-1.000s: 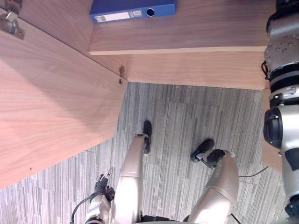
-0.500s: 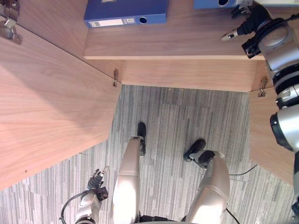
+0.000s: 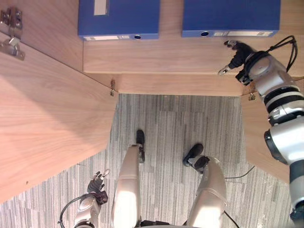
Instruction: Walk over to the cabinet, pick up the folder, carry it to the office cabinet, place the folder inside the office cabinet, then close the office cabinet door
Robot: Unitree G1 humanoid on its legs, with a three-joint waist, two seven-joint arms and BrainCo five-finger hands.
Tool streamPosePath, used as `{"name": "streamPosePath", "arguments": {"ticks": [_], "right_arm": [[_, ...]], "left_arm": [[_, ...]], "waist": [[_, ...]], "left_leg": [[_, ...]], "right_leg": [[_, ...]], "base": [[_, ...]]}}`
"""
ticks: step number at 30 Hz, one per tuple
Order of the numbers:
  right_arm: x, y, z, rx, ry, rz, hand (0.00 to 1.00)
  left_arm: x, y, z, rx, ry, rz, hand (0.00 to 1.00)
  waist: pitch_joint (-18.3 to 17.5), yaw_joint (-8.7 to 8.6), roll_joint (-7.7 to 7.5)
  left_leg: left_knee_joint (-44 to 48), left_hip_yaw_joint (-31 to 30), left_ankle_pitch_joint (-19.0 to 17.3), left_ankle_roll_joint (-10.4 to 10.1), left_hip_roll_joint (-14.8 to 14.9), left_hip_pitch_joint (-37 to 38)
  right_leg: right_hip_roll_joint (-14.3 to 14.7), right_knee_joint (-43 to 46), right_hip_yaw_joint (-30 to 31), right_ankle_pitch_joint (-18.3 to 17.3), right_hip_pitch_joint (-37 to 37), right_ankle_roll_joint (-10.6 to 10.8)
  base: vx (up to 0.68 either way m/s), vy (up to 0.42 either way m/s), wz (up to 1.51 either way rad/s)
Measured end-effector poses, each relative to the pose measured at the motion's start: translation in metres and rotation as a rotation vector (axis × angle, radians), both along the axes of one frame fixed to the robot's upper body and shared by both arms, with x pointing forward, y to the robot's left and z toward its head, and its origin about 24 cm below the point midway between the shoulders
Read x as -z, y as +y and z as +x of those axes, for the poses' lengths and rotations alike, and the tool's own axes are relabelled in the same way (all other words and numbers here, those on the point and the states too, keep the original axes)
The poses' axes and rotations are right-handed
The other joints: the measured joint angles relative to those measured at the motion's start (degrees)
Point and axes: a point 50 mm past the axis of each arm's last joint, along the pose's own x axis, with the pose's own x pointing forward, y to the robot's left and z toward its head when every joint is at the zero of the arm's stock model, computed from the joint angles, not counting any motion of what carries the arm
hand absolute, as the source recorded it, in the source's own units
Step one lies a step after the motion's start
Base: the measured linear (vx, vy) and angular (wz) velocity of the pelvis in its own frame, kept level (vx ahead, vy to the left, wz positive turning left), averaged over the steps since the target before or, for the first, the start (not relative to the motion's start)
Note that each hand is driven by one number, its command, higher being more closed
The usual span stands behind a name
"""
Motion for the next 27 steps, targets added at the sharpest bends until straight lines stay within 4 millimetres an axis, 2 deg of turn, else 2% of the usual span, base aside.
{"name": "streamPosePath", "arguments": {"ticks": [3, 7, 10, 12, 13, 14, 15, 16, 17, 19, 20, 21, 22, 23, 24, 25, 26, 27], "right_arm": [[0.030, 0.013, 0.002, -0.029, 0.065, -0.032, 0.00], [0.068, 0.032, 0.003, -0.071, 0.155, -0.072, 0.00], [0.092, 0.046, 0.001, -0.097, 0.205, -0.059, 0.00], [0.117, 0.057, -0.003, -0.119, 0.257, -0.018, 0.00], [0.140, 0.065, -0.009, -0.133, 0.323, 0.029, 0.00], [0.154, 0.069, -0.013, -0.135, 0.366, 0.058, 0.00], [0.179, 0.077, -0.022, -0.146, 0.430, 0.104, 0.00], [0.219, 0.092, -0.041, -0.156, 0.527, 0.208, 0.00], [0.234, 0.098, -0.050, -0.155, 0.564, 0.254, 0.00], [0.283, 0.111, -0.085, -0.081, 0.663, 0.500, 0.00], [0.294, 0.109, -0.094, -0.033, 0.674, 0.566, 0.00], [0.315, 0.100, -0.112, 0.088, 0.689, 0.692, 0.00], [0.323, 0.094, -0.119, 0.156, 0.683, 0.751, 0.00], [0.338, 0.081, -0.137, 0.308, 0.667, 0.879, 0.00], [0.349, 0.073, -0.151, 0.423, 0.649, 0.985, 0.00], [0.364, 0.063, -0.173, 0.578, 0.621, 1.123, 0.00], [0.381, 0.053, -0.203, 0.772, 0.580, 1.293, 0.00], [0.385, 0.051, -0.210, 0.811, 0.573, 1.322, 0.00]], "left_arm": [[0.000, -0.001, 0.000, -0.002, 0.000, -0.005, 0.00], [0.000, -0.002, 0.000, -0.001, 0.000, -0.007, 0.00], [0.001, -0.006, 0.000, -0.002, -0.002, -0.021, 0.00], [0.002, -0.008, 0.000, -0.005, 0.000, -0.032, 0.00], [0.002, -0.009, 0.001, -0.005, -0.001, -0.035, 0.00], [0.002, -0.010, 0.001, -0.005, -0.002, -0.037, 0.00], [0.003, -0.012, 0.001, -0.005, -0.002, -0.041, 0.00], [0.004, -0.015, 0.001, -0.006, 0.000, -0.050, 0.00], [0.004, -0.017, 0.000, -0.008, 0.002, -0.053, 0.00], [0.008, -0.020, -0.003, -0.015, 0.022, -0.063, 0.00], [0.010, -0.021, -0.005, -0.017, 0.034, -0.069, 0.00], [0.015, -0.023, -0.010, -0.023, 0.064, -0.080, 0.00], [0.017, -0.023, -0.014, -0.027, 0.081, -0.086, 0.00], [0.023, -0.025, -0.021, -0.033, 0.120, -0.098, 0.00], [0.027, -0.026, -0.027, -0.034, 0.149, -0.111, 0.00], [0.032, -0.029, -0.035, -0.033, 0.188, -0.129, 0.00], [0.036, -0.032, -0.044, -0.023, 0.210, -0.155, 0.00], [0.037, -0.032, -0.046, -0.018, 0.213, -0.162, 0.00]], "waist": [[-0.35, -0.26, -0.36], [-1.13, -0.48, -1.21], [-1.22, -0.68, -1.29], [-1.26, -1.00, -1.32], [-1.43, -1.16, -1.64], [-1.59, -1.04, -1.90], [-1.75, -0.84, -2.17], [-1.94, -0.81, -2.52], [-2.19, -0.82, -2.78], [-4.09, -1.37, -3.16], [-5.15, -1.67, -3.15], [-7.46, -2.11, -3.31], [-8.49, -2.46, -3.37], [-10.41, -3.45, -3.39], [-11.60, -4.06, -3.61], [-13.31, -4.66, -4.05], [-15.71, -5.21, -4.37], [-16.22, -5.26, -4.35]], "left_leg": [[-4.26, 0.87, 1.26, -0.10, 0.69, 4.20], [-8.85, 2.30, 2.34, -0.39, 1.28, 9.42], [-11.64, 2.99, 2.88, -0.70, 1.79, 13.21], [-13.51, 3.19, 3.06, -1.01, 2.49, 16.75], [-14.88, 3.49, 3.29, -1.40, 3.01, 19.27], [-15.78, 3.73, 3.46, -1.66, 3.21, 20.69], [-17.18, 4.04, 3.69, -2.01, 3.65, 22.83], [-19.88, 4.42, 4.39, -2.72, 4.37, 26.40], [-21.20, 4.65, 4.88, -2.92, 4.65, 27.74], [-27.50, 4.99, 7.70, -4.06, 5.86, 32.66], [-29.46, 4.90, 8.71, -4.23, 6.08, 33.60], [-33.75, 4.80, 10.97, -4.60, 6.37, 35.87], [-35.59, 4.77, 11.97, -4.66, 6.60, 36.89], [-38.35, 4.84, 13.20, -4.96, 7.17, 38.75], [-39.52, 5.09, 13.41, -5.03, 7.54, 40.00], [-40.38, 5.93, 13.41, -5.04, 7.82, 41.33], [-41.56, 6.95, 13.39, -5.07, 7.89, 43.05], [-41.84, 7.21, 13.39, -5.07, 7.88, 43.54]], "right_leg": [[1.83, -5.27, -0.89, 2.04, 4.16, 0.18], [3.47, -10.01, -1.17, 3.54, 8.49, 0.42], [4.61, -12.75, -1.49, 4.14, 11.79, 0.52], [5.72, -14.75, -2.23, 4.20, 15.33, 0.61], [6.41, -15.87, -2.65, 4.22, 17.70, 0.61], [6.76, -16.43, -2.71, 4.22, 18.79, 0.61], [7.53, -17.52, -2.76, 4.23, 20.60, 0.61], [8.76, -19.39, -2.97, 4.24, 23.57, 0.59], [9.28, -20.14, -3.08, 4.29, 24.55, 0.55], [12.05, -24.39, -4.30, 5.44, 28.57, 0.49], [12.80, -25.63, -4.62, 5.91, 29.42, 0.47], [14.38, -29.04, -5.17, 7.13, 31.24, 0.43], [15.16, -30.63, -5.39, 7.72, 32.21, 0.40], [16.70, -33.78, -5.69, 8.85, 34.20, 0.38], [17.62, -35.54, -5.67, 9.52, 35.52, 0.39], [18.32, -37.28, -5.44, 10.13, 36.76, 0.29], [18.99, -39.21, -4.69, 10.80, 38.15, 0.43], [19.10, -39.54, -4.49, 10.99, 38.48, 0.46]], "base": [[0.07, 0.043, -0.14], [0.09, 0.026, -0.16], [0.11, 0.015, -0.14], [0.11, -0.015, -0.11], [0.11, -0.039, -0.12], [0.11, -0.053, -0.15], [0.13, -0.088, -0.17], [0.13, -0.096, -0.18], [0.15, -0.130, -0.18], [0.11, -0.118, -0.08], [0.11, -0.098, 0.01], [0.11, -0.066, 0.03], [0.14, -0.077, 0.01], [0.12, -0.071, 0.00], [0.11, -0.059, -0.10], [0.08, -0.026, -0.24], [0.05, -0.001, -0.24], [0.05, 0.015, -0.29]]}}
